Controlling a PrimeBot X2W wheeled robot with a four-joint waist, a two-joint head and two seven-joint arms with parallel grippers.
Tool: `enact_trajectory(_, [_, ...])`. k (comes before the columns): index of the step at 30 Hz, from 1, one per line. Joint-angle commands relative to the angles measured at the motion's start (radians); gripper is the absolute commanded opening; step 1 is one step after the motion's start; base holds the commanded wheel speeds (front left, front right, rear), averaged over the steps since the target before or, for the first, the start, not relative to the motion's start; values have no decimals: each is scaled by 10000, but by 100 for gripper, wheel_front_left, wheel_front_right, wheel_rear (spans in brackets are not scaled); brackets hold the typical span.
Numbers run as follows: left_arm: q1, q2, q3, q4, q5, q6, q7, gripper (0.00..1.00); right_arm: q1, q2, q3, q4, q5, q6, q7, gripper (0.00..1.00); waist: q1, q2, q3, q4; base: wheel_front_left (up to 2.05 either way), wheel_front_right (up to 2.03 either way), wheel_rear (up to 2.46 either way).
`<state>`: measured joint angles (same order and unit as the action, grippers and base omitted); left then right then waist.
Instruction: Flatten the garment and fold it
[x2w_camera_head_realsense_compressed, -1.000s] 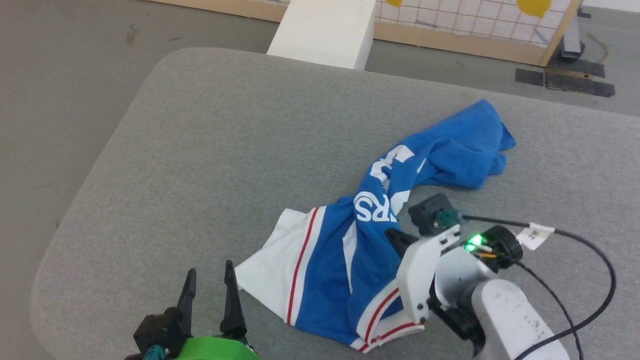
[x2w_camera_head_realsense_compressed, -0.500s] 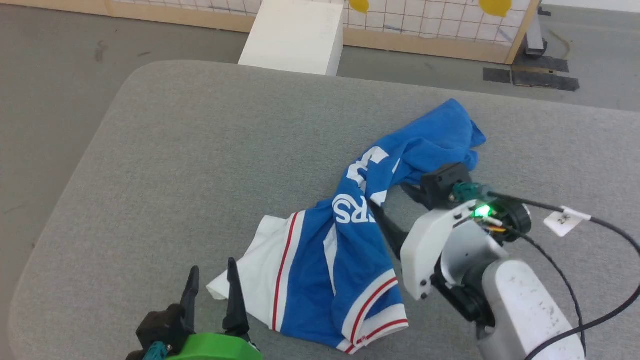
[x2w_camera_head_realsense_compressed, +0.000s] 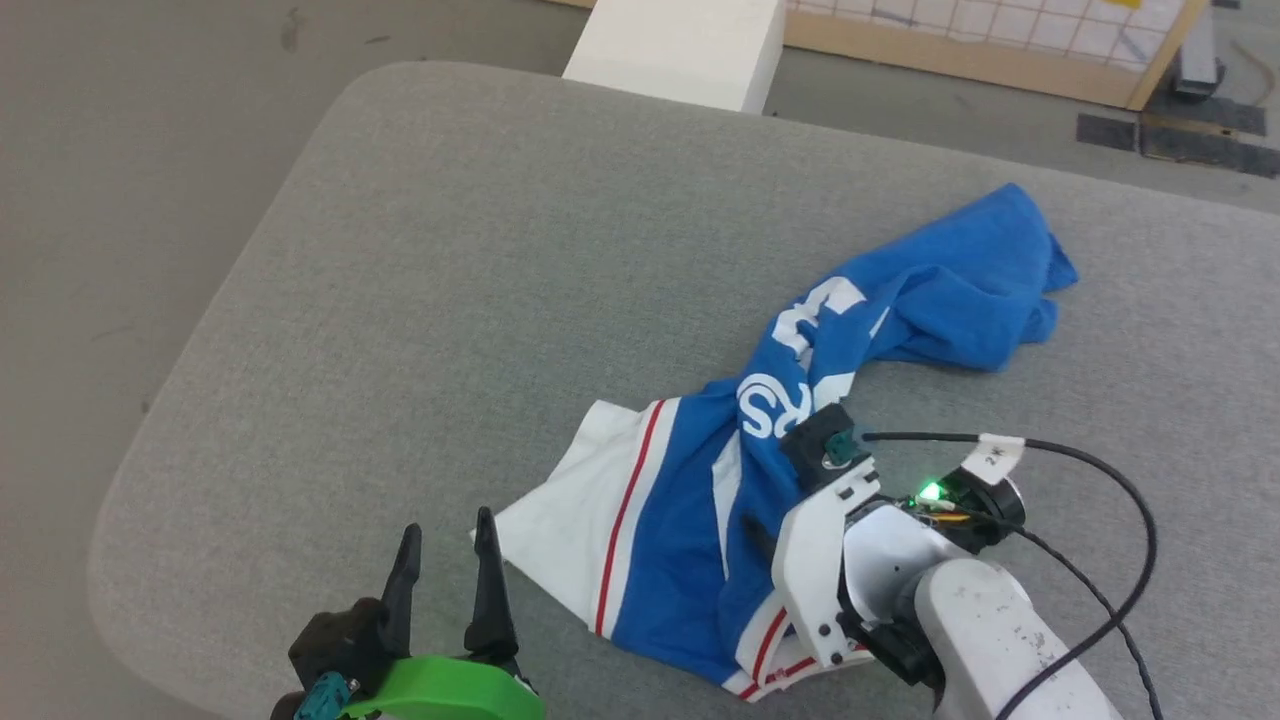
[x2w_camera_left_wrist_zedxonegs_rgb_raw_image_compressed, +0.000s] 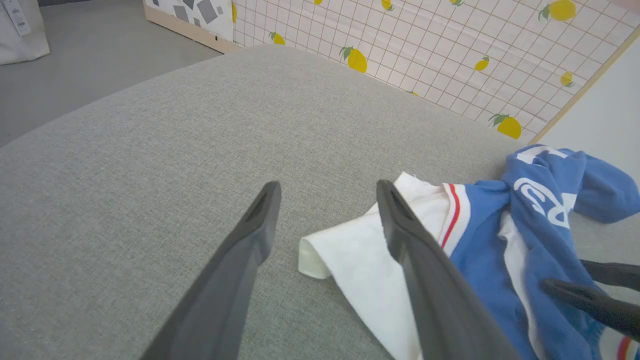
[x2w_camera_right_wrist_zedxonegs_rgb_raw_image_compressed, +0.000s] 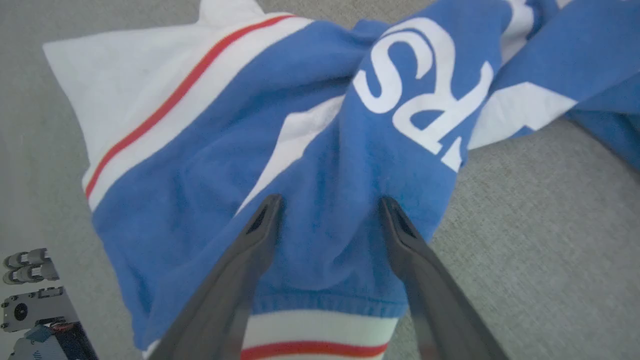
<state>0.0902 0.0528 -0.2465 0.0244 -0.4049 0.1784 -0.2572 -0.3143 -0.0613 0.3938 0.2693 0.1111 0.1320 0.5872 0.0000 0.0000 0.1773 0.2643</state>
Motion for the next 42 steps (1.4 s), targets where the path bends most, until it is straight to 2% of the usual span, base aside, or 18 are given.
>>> enact_trajectory(1, [-193, -26, -30, 14, -19, 52, -45, 100, -209, 2, 4, 256, -138, -13, 11, 100, 0, 0, 161, 153, 0, 0, 0])
enact_trajectory(2, [-207, -26, -41, 14, -23, 55, -45, 100, -258, 14, -20, 418, -193, -13, 3, 100, 0, 0, 178, 164, 0, 0, 0])
enact_trajectory(3, [-232, -26, -52, 22, -30, 63, -45, 100, -310, 30, -83, 606, -254, -13, -13, 82, 0, 0, 197, 166, 0, 0, 0])
enact_trajectory(4, [-255, -26, -63, 32, -36, 69, -45, 100, -354, 45, -161, 729, -277, -13, -87, 34, 0, 0, 212, 164, 0, 0, 0])
enact_trajectory(5, [-292, -26, -77, 46, -43, 72, -45, 100, -431, 61, -221, 852, -330, -13, -256, 0, 0, 0, 232, 156, 0, 0, 0])
enact_trajectory(11, [-354, -26, -28, 128, -1, 58, -45, 100, -754, 103, -218, 1077, 6, -13, -954, 0, 0, 0, 173, -100, 0, 0, 0])
enact_trajectory(15, [-282, -26, 62, 216, 99, -6, -45, 100, -909, 107, -244, 557, 676, -13, -1398, 0, 0, 0, 3, -430, 0, 0, 0])
enact_trajectory(18, [-213, -26, 119, 277, 180, -62, -45, 100, -849, 108, -760, -32, 1039, -13, -1678, 0, 0, 0, -155, -705, 0, 0, 0])
enact_trajectory(22, [-64, -26, 247, 351, 294, -135, -45, 100, -351, 109, -2220, -1093, 1188, -13, -1933, 0, 0, 0, -383, -1122, 0, 0, 0])
enact_trajectory(27, [70, -26, 354, 428, 429, -254, -45, 100, 1156, 109, -4999, -2314, 1408, -13, -1877, 0, 0, 0, -513, -1501, 0, 0, 0])
enact_trajectory(30, [103, -26, 388, 454, 492, -309, -45, 100, 2189, 109, -6546, -2512, 1416, -13, -1933, 0, 0, 0, -535, -1648, 0, 0, 0])
enact_trajectory(31, [115, -26, 400, 466, 517, -331, -45, 100, 2541, 109, -7000, -2446, 1379, -13, -1982, 16, 0, 0, -535, -1708, 0, 0, 0])
enact_trajectory(33, [125, -26, 405, 507, 575, -386, -45, 100, 3029, 109, -7531, -2220, 1198, -13, -2141, 43, 0, 0, -519, -1819, 0, 0, 0])
enact_trajectory(34, [120, -25, 409, 522, 594, -407, -45, 100, 3169, 109, -7686, -2058, 1193, -13, -2204, 49, 0, 0, -512, -1868, 0, 0, 0])
enact_trajectory(35, [112, -20, 410, 545, 616, -436, -45, 100, 3270, 110, -7827, -1831, 1248, -13, -2311, 100, 0, 0, -511, -1922, 0, 0, 0])
enact_trajectory(39, [80, 19, 443, 634, 669, -496, -45, 100, 3265, 110, -7790, -1296, 1148, -13, -2737, 100, 0, 0, -545, -2076, 0, 0, 0])
enact_trajectory(42, [93, 26, 462, 664, 688, -502, -45, 100, 3015, 110, -7532, -1332, 1246, -13, -3105, 100, 0, 0, -605, -2188, 0, 0, 0])
